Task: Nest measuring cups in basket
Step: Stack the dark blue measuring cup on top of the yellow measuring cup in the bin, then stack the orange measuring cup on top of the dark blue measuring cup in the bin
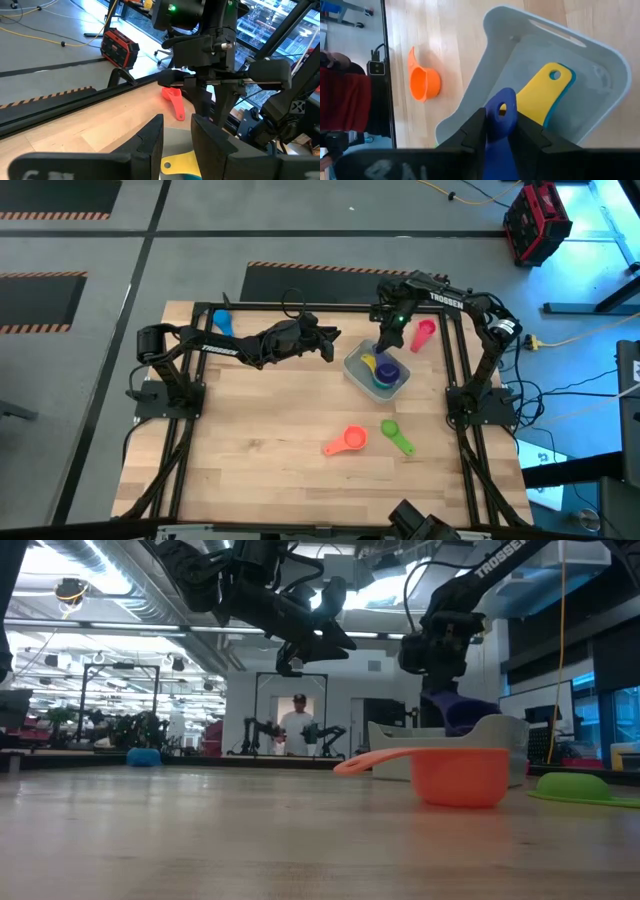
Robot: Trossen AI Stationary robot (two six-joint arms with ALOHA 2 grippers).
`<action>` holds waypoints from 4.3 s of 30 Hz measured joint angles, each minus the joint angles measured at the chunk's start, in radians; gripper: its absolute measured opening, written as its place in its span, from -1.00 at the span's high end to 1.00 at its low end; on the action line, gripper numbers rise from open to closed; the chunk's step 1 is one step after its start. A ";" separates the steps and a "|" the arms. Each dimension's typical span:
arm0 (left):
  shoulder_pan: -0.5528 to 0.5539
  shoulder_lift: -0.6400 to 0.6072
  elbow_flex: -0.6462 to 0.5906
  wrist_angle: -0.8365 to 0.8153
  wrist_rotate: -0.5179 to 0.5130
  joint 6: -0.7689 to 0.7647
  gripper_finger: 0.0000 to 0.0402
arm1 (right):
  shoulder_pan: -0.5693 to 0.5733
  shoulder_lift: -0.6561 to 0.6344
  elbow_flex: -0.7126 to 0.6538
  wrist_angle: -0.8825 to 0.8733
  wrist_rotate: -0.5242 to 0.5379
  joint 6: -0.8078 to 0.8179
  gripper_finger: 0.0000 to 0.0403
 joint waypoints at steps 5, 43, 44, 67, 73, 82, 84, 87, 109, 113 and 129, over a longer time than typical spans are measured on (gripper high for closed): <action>0.000 0.000 0.000 0.000 0.000 0.000 0.54 | 0.000 0.000 0.000 0.017 0.054 -0.003 0.61; 0.000 0.000 0.000 0.000 0.000 0.000 0.54 | 0.012 -0.004 0.112 0.036 0.061 -0.006 0.61; 0.000 0.000 0.000 0.000 0.000 0.000 0.54 | 0.012 -0.004 0.125 0.036 0.061 -0.005 0.61; -0.001 -0.043 0.000 -0.166 0.048 0.234 0.54 | 0.376 -0.005 0.173 0.026 -0.020 0.001 0.61; 0.000 -0.158 0.000 -0.468 0.023 0.341 0.54 | 0.499 -0.005 0.173 0.027 -0.020 0.006 0.61; -0.002 -0.326 0.000 -0.886 0.023 0.365 0.54 | 0.700 -0.005 0.173 0.135 0.190 0.279 0.61; -0.005 -0.352 0.001 -0.955 0.027 0.365 0.54 | 0.740 -0.005 0.172 0.151 0.264 0.334 0.61; -0.014 -0.383 0.000 -1.031 0.028 0.364 0.54 | 0.795 -0.005 0.172 0.174 0.340 0.418 0.61; -0.116 -0.392 0.000 -1.115 0.027 0.362 0.54 | 0.980 -0.004 -0.057 0.340 0.663 0.851 0.61; -0.128 -0.392 0.000 -1.115 0.027 0.362 0.54 | 0.980 -0.004 -0.094 0.350 0.662 0.896 0.61; -0.148 -0.392 0.000 -1.115 0.025 0.358 0.54 | 0.980 0.000 -0.147 0.472 0.662 0.914 0.61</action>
